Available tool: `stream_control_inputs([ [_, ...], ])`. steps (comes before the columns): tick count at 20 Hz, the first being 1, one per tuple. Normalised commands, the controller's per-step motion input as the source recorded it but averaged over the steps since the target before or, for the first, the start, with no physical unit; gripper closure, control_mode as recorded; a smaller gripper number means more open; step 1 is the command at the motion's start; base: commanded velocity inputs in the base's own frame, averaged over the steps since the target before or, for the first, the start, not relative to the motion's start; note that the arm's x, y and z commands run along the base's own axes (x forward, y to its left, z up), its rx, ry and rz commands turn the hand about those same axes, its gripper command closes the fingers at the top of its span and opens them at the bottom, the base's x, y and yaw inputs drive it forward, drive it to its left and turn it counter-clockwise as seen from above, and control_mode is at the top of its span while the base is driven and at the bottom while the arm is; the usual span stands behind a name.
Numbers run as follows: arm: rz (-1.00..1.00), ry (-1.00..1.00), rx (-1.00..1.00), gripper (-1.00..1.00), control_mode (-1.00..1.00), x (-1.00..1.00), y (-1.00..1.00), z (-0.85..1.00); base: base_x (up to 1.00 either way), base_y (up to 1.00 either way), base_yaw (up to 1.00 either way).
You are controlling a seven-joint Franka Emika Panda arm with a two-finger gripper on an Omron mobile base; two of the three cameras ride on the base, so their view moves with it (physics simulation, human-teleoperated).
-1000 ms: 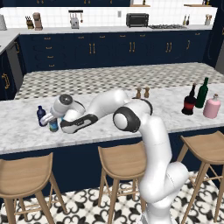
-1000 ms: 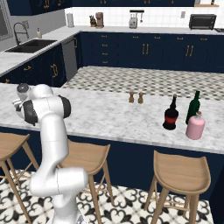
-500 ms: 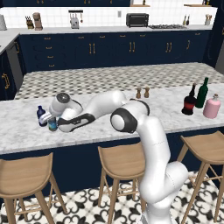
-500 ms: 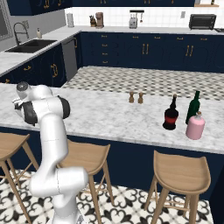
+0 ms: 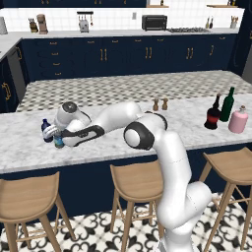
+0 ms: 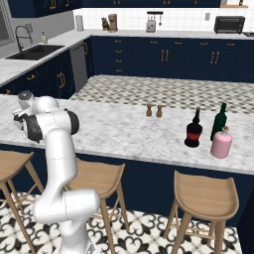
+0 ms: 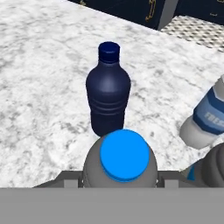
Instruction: Move the plastic bottles in the middle to the plastics group, and the glass bottles in the middle to the glass group.
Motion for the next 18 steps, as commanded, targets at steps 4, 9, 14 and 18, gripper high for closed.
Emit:
stream_control_inputs([
  [4,0.0,0.17,0.0,1.0,-1.0,0.0,0.0,0.0,0.0,0.0,0.0],
  [9,0.0,0.04,0.0,1.0,-1.0,0.01,0.0,0.0,0.0,0.0,0.0],
  [14,0.0,-0.03,0.0,1.0,-1.0,0.0,0.0,0.0,0.0,0.0,0.0],
  [18,0.0,0.0,0.0,1.0,-1.0,0.0,0.0,0.0,0.0,0.0,0.0],
])
